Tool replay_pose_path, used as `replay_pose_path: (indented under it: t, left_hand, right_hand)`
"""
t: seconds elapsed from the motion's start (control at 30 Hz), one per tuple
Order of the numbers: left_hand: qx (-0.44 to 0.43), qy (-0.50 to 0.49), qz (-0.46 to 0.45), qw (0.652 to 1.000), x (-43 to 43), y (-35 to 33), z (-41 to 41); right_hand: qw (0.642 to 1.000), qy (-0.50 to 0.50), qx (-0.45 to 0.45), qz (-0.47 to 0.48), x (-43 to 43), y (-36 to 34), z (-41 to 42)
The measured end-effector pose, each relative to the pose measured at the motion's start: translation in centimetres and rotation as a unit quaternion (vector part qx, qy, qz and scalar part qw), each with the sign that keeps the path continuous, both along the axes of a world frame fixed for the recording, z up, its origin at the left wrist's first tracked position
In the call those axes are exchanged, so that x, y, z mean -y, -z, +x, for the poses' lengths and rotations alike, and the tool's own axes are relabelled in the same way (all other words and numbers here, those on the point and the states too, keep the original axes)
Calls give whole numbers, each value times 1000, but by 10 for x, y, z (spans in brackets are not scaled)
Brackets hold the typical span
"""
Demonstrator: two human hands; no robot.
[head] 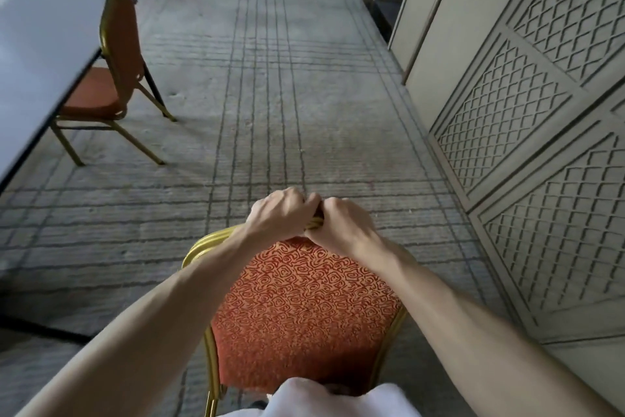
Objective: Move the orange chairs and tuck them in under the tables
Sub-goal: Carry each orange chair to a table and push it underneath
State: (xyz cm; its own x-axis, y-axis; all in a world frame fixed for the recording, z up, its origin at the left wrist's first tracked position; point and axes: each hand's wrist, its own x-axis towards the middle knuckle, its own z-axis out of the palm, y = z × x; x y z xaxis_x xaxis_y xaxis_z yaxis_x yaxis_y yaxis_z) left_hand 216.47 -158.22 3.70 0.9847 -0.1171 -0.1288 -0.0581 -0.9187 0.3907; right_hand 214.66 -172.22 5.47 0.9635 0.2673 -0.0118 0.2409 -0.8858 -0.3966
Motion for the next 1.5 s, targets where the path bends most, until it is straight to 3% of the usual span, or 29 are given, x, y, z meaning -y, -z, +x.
replay_pose_path:
  t: [0.2, 0.4, 0.53, 0.7, 0.87, 1.07, 1.27, 1.5]
  left_hand:
    - [81, -74, -24, 994, -45, -41, 33]
    - [124, -93, 1, 988, -42, -23, 58]
    - [132, -82, 15, 988, -34, 8, 89]
    - [92, -94, 28, 991, -28, 34, 138]
    - [71, -141, 18, 987, -45, 21, 219]
    - [110, -226, 16, 968, -65, 9, 308]
    - [105, -189, -23, 976, -99, 7, 373]
    - [146, -179, -11, 973, -122, 2, 479]
  right_hand:
    - [986, -91, 140, -6, -40, -34, 49]
    - [945, -194, 261, -40, -37, -2, 96]
    - [946, -228, 228, -41, -28, 39, 140]
    - [945, -291, 98, -115, -25, 63, 210]
    - [944, -314, 81, -61, -40, 42, 292]
    - [975, -213, 60, -3, -72, 30, 369]
    - [972, -198, 127, 18, -93, 35, 435]
    - [976, -186, 110, 24, -118, 27, 544]
